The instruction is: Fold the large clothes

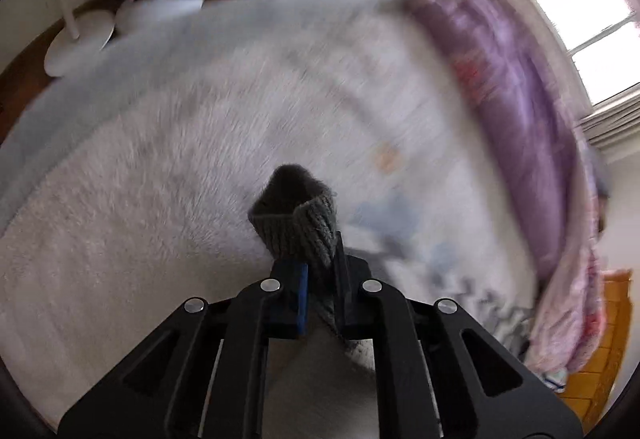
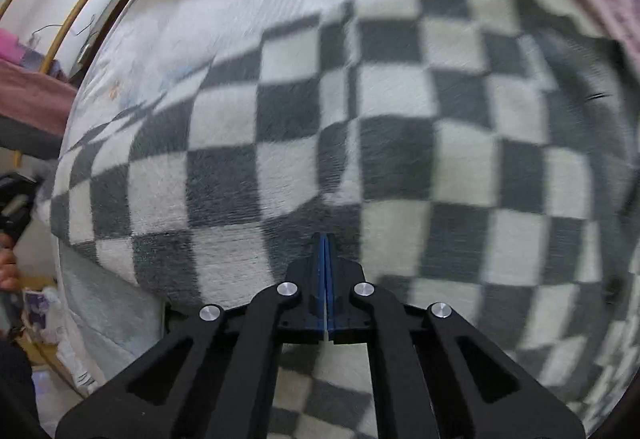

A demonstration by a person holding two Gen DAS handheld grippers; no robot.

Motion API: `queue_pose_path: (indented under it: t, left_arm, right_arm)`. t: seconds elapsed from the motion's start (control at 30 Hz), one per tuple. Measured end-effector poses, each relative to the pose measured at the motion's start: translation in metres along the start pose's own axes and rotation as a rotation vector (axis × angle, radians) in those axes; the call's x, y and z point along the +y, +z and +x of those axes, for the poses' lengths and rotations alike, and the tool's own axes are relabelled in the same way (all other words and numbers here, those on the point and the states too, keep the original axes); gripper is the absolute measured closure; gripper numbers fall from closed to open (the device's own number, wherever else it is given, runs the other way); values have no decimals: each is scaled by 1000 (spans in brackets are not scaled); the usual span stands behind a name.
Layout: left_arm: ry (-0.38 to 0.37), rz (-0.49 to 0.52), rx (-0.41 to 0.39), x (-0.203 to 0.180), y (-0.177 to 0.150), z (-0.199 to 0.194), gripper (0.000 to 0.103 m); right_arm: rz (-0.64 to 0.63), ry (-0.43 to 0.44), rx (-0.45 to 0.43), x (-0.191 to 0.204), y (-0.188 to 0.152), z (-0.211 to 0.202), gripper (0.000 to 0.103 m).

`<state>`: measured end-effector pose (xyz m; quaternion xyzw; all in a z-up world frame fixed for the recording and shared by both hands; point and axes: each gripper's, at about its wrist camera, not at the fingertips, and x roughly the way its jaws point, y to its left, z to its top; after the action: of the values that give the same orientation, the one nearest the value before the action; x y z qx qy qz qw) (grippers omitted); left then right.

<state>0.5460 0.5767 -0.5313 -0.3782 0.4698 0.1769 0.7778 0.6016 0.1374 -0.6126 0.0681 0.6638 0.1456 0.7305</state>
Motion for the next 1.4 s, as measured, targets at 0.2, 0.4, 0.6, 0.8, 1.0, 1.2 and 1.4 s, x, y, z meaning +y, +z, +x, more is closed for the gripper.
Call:
queue_pose_path:
  t: [0.2, 0.4, 0.6, 0.8, 1.0, 1.2, 1.4]
  left_arm:
    - [-60, 36, -99, -36, -18, -44, 94]
    - [-217, 270, -196, -164, -62, -107, 94]
    - [-325, 531, -178, -322, -159, -98, 94]
    - [-334, 611, 4, -440, -294, -14, 94]
    - [-259, 744, 170, -491, -436, 72, 94]
    - [-163, 764, 283, -486, -497, 125, 94]
    - [-125, 769, 340, -483, -525, 148, 59]
  right_arm:
    - [-12, 33, 76, -9, 8, 22, 102]
    - [122, 319, -74, -65, -9, -57, 103]
    - [156, 195, -332, -188, -71, -181, 102]
    - [273, -43, -561, -349, -147, -299, 98]
    - [532, -103, -613, -506, -204, -331, 68]
    - [893, -25, -581, -654, -260, -309, 20]
    - [1139, 61, -600, -732, -296, -280, 20]
